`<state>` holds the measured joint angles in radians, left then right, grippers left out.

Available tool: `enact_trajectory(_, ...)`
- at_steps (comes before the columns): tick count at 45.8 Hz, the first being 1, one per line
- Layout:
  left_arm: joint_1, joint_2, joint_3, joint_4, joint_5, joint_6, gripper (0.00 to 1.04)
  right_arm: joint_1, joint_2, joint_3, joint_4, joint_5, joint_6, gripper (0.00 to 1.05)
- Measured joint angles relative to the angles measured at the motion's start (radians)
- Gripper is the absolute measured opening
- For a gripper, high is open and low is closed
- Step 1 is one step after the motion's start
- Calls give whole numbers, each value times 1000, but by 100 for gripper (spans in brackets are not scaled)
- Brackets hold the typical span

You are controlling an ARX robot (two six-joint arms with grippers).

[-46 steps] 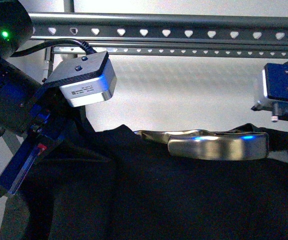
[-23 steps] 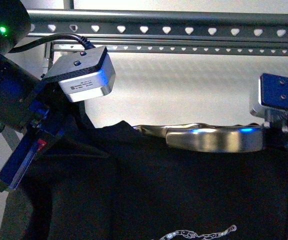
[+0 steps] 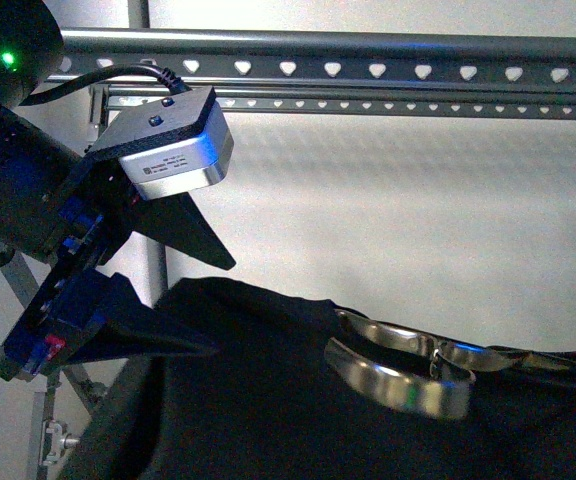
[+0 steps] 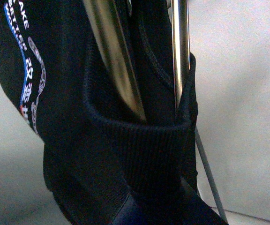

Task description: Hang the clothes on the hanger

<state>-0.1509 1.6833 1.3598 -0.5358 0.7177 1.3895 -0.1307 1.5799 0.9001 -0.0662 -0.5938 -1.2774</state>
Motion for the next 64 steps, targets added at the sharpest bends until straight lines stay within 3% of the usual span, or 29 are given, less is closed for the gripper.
enact_trajectory(2,0,-4,-15,43,-5,-35,85,-16,-1,0,1,-6,18,3)
enact_trajectory(5,1,-35,-167,423,-116,-354,97,-35,-8,0,0,-10,55,3)
enact_trajectory(8,6,-38,-249,645,-168,-593,100,-42,-11,2,-8,-5,88,3)
enact_trajectory(10,13,-26,-294,851,-229,-876,98,-50,-19,7,-30,1,134,3)
enact_trajectory(13,26,-8,-309,1099,-319,-1143,98,-57,-36,14,-57,-1,193,3)
enact_trajectory(16,42,-8,-303,1223,-394,-1417,98,-62,-56,22,-64,-6,262,3)
enact_trajectory(19,59,-19,-288,1252,-449,-1605,98,-65,-77,29,-65,-15,331,3)
enact_trajectory(22,74,-29,-285,1274,-495,-1784,98,-73,-137,55,-95,-14,502,3)
enact_trajectory(27,63,-32,-292,1280,-530,-1839,97,-87,-207,105,-158,-32,718,3)
enact_trajectory(30,45,-80,-318,1152,-694,-1742,86,-96,-222,141,-189,-47,834,3)
enact_trajectory(35,28,-183,-440,1114,-830,-1571,72,-110,-219,196,-224,-56,979,3)
enact_trajectory(43,38,-365,-696,1220,-822,-1429,40,-127,-157,349,-240,-26,1226,3)
enact_trajectory(50,71,-473,-914,1286,-799,-1405,4,-113,-66,486,-220,12,1428,3)
enact_trajectory(64,136,-626,-1092,1315,-723,-1394,4,-82,25,600,-212,130,1624,3)
